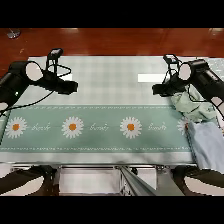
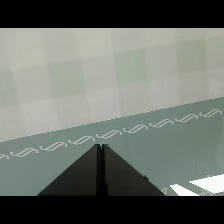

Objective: Fold the shirts.

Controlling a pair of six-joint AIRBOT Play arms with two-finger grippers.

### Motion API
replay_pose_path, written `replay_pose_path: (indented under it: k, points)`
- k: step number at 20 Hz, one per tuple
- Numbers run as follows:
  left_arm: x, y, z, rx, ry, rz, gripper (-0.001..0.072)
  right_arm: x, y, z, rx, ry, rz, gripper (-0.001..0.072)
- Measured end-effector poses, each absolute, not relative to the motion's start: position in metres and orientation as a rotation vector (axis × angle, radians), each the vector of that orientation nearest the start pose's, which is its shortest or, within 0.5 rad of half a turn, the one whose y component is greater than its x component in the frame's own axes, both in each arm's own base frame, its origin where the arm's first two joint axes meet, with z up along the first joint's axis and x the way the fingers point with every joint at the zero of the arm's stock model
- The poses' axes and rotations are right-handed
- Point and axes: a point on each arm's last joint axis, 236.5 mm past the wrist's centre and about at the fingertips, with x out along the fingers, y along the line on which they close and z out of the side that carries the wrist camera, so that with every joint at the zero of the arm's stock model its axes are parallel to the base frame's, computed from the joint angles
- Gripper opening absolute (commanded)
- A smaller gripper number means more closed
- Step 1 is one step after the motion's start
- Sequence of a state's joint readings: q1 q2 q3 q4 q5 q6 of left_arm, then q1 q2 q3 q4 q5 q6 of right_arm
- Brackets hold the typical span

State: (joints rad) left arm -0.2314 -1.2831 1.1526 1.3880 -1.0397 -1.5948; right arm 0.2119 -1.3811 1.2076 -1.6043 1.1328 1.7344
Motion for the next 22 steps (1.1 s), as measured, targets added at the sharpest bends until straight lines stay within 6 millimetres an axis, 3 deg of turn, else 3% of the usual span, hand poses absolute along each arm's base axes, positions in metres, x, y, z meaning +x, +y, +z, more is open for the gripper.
replay_pose_path:
  k: [3, 7, 8, 9, 10, 13, 15, 17, 20, 22]
  points:
    - [0.388, -0.129, 0.017, -0.059, 1.186, -0.275, 0.0024, 0.398, 0.078, -0.012, -0.031, 1.281, 0.059, 0.0029]
    - [0.401, -0.131, 0.022, -0.068, 1.126, -0.272, 0.0042, 0.42, 0.075, -0.004, -0.054, 1.183, 0.057, 0.0035]
    - [0.407, -0.132, 0.023, -0.071, 1.104, -0.271, 0.0195, 0.428, 0.075, -0.001, -0.057, 1.149, 0.059, 0.0191]
    - [0.414, -0.133, 0.025, -0.075, 1.073, -0.269, 0.0548, 0.435, 0.076, 0.002, -0.056, 1.116, 0.062, 0.0576]
    - [0.421, -0.133, 0.027, -0.079, 1.045, -0.267, 0.0704, 0.441, 0.077, 0.005, -0.056, 1.086, 0.065, 0.064]
    - [0.442, -0.133, 0.029, -0.077, 0.967, -0.258, 0.0704, 0.463, 0.068, 0.02, -0.099, 0.981, 0.047, 0.0638]
    - [0.451, -0.126, 0.028, -0.061, 0.938, -0.242, 0.0703, 0.475, 0.034, 0.032, -0.141, 0.937, -0.036, 0.0636]
    - [0.457, -0.118, 0.027, -0.049, 0.925, -0.224, 0.0703, 0.476, -0.014, 0.034, -0.111, 0.947, -0.159, 0.0636]
    - [0.463, -0.112, 0.028, -0.041, 0.907, -0.21, 0.0703, 0.452, -0.088, 0.007, -0.007, 1.069, -0.345, 0.0636]
    - [0.463, -0.111, 0.027, -0.04, 0.905, -0.208, 0.0703, 0.43, -0.12, -0.02, 0.08, 1.178, -0.432, 0.0635]
